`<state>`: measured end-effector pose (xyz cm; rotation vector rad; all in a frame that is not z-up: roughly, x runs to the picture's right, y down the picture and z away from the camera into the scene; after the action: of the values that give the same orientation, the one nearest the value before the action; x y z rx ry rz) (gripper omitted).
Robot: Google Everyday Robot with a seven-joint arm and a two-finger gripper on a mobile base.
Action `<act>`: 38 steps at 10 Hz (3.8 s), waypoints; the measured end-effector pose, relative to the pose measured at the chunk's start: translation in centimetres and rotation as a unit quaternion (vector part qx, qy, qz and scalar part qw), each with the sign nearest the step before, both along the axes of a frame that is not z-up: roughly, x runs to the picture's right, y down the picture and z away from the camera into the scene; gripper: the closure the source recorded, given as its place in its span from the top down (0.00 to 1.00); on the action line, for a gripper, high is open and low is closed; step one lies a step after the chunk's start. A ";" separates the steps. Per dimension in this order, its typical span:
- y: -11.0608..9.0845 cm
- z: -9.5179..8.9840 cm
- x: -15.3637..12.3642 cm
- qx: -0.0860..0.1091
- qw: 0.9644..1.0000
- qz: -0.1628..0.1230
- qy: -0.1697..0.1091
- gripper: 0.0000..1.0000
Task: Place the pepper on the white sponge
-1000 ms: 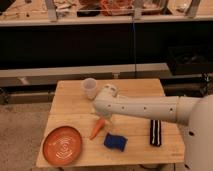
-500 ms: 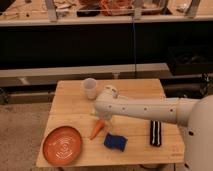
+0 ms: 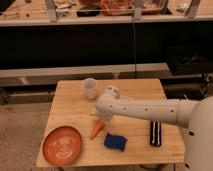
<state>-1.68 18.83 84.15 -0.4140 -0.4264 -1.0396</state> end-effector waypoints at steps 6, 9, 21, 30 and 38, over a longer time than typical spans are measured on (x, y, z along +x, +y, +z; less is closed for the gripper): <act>0.3 0.2 0.1 -0.028 0.999 0.028 -0.006 0.80; 0.5 0.1 -0.1 -0.043 0.998 0.042 -0.006 0.80; 1.7 -0.8 -0.3 -0.085 0.992 0.090 -0.002 0.80; 3.2 -1.3 -1.3 -0.106 0.991 0.087 -0.001 0.80; 3.8 -1.3 -2.1 -0.106 0.993 0.060 -0.005 0.80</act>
<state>-3.79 22.61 82.89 -0.5656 -0.5665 -0.8836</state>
